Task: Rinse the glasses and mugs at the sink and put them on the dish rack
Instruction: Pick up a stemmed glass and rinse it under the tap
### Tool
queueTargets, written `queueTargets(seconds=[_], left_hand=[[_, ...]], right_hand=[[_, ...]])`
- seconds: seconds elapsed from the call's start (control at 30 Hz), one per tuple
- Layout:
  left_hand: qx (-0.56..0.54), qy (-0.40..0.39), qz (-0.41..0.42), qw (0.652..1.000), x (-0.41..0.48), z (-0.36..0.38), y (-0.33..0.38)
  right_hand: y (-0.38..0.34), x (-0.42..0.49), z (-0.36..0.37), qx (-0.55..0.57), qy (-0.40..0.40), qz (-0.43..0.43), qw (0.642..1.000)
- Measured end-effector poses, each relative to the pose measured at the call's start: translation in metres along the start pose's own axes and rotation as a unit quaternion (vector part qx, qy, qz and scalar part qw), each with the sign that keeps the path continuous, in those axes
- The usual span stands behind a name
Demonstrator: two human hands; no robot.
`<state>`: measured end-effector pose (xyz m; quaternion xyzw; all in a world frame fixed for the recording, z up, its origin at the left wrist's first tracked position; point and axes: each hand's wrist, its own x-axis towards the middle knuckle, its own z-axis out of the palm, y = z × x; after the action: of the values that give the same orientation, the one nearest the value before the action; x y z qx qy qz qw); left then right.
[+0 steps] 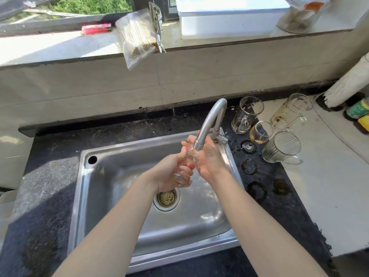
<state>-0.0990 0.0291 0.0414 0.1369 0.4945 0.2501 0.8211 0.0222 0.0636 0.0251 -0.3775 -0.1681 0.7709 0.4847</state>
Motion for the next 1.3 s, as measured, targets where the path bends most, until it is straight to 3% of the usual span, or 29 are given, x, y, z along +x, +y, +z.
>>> queueTargets(seconds=[0.13, 0.2, 0.27, 0.33, 0.43, 0.57, 0.63, 0.77, 0.87, 0.93, 1.07, 1.17, 1.3], left_hand=[[0.039, 0.031, 0.016, 0.999, -0.001, 0.001, -0.003], [0.134, 0.076, 0.052, 0.987, -0.001, 0.005, -0.005], [0.247, 0.142, 0.095, 0.954, 0.001, 0.01, -0.007], [0.336, 0.197, 0.133, 0.911, 0.004, 0.011, -0.01], [0.425, 0.224, 0.146, 0.864, 0.006, 0.001, -0.016], [0.405, 0.17, 0.135, 0.888, 0.006, -0.01, -0.016], [0.408, 0.15, 0.153, 0.887, 0.006, -0.009, -0.012], [0.383, 0.198, 0.21, 0.878, 0.013, -0.006, 0.001], [0.153, 0.262, 0.191, 0.934, 0.025, -0.009, 0.005], [0.006, 0.229, 0.141, 0.963, 0.028, -0.005, 0.003], [-0.07, 0.184, 0.131, 0.972, 0.041, 0.0, -0.006], [-0.089, 0.16, 0.163, 0.969, 0.047, 0.007, -0.007], [-0.158, 0.125, 0.16, 0.966, 0.048, 0.018, -0.008]], right_hand=[[0.007, 0.003, 0.004, -0.109, 0.088, 0.004, 0.99], [0.01, 0.008, 0.008, -0.228, 0.155, -0.013, 0.961], [0.012, 0.012, 0.009, -0.335, 0.179, -0.048, 0.924], [0.011, 0.017, 0.006, -0.402, 0.184, -0.052, 0.896], [0.0, 0.019, -0.002, -0.44, 0.159, 0.051, 0.882], [-0.025, 0.012, 0.0, -0.598, 0.07, 0.161, 0.782], [-0.033, 0.011, 0.003, -0.628, 0.062, 0.168, 0.758], [-0.035, 0.003, -0.005, -0.548, 0.089, 0.086, 0.827], [-0.03, -0.006, -0.016, -0.468, 0.117, 0.024, 0.875], [-0.028, -0.011, -0.023, -0.433, 0.132, 0.008, 0.892], [-0.035, -0.03, -0.036, -0.362, 0.112, 0.075, 0.923], [-0.045, -0.043, -0.047, -0.355, 0.071, 0.143, 0.921], [-0.053, -0.048, -0.058, -0.352, 0.069, 0.169, 0.918]])
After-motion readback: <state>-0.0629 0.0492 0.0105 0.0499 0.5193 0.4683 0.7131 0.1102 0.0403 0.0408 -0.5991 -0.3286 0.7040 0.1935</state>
